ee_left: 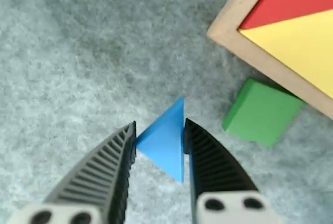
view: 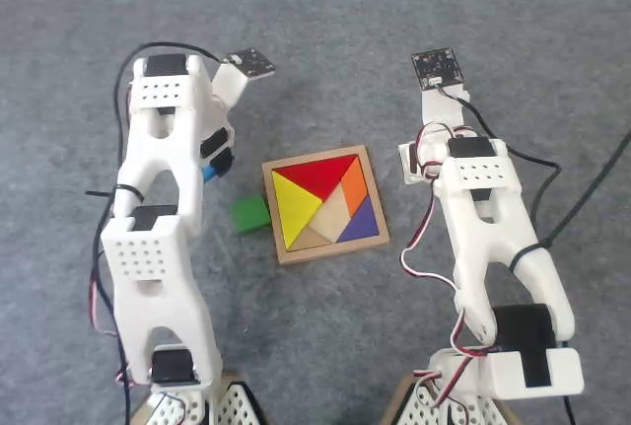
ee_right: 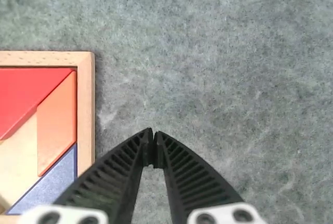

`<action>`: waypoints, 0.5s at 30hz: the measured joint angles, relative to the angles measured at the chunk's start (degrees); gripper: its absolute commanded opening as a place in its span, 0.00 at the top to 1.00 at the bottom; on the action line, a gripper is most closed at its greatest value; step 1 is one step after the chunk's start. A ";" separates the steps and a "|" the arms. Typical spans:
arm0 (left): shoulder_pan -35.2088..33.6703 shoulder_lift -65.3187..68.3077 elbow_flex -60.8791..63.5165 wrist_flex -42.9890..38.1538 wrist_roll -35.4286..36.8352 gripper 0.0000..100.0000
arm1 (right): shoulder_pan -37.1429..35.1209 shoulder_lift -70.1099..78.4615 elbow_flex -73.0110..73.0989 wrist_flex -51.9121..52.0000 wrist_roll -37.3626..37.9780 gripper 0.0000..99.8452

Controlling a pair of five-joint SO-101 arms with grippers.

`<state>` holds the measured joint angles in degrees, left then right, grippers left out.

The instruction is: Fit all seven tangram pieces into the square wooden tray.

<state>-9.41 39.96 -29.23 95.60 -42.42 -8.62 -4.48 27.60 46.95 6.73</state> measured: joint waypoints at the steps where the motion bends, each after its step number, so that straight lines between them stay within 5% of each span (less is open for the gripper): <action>1: 0.44 0.00 -0.09 0.62 0.00 0.92 | 0.00 0.00 0.00 0.00 0.00 0.99; 8: 5.98 -6.42 -0.18 2.64 7.65 0.92 | 0.00 0.00 0.00 0.00 0.00 0.99; 15: 12.04 -9.85 1.93 2.81 27.96 0.92 | -0.09 0.00 0.00 0.00 0.00 0.99</action>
<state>2.64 30.11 -27.30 98.42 -14.46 -8.70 -4.48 27.60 46.95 6.73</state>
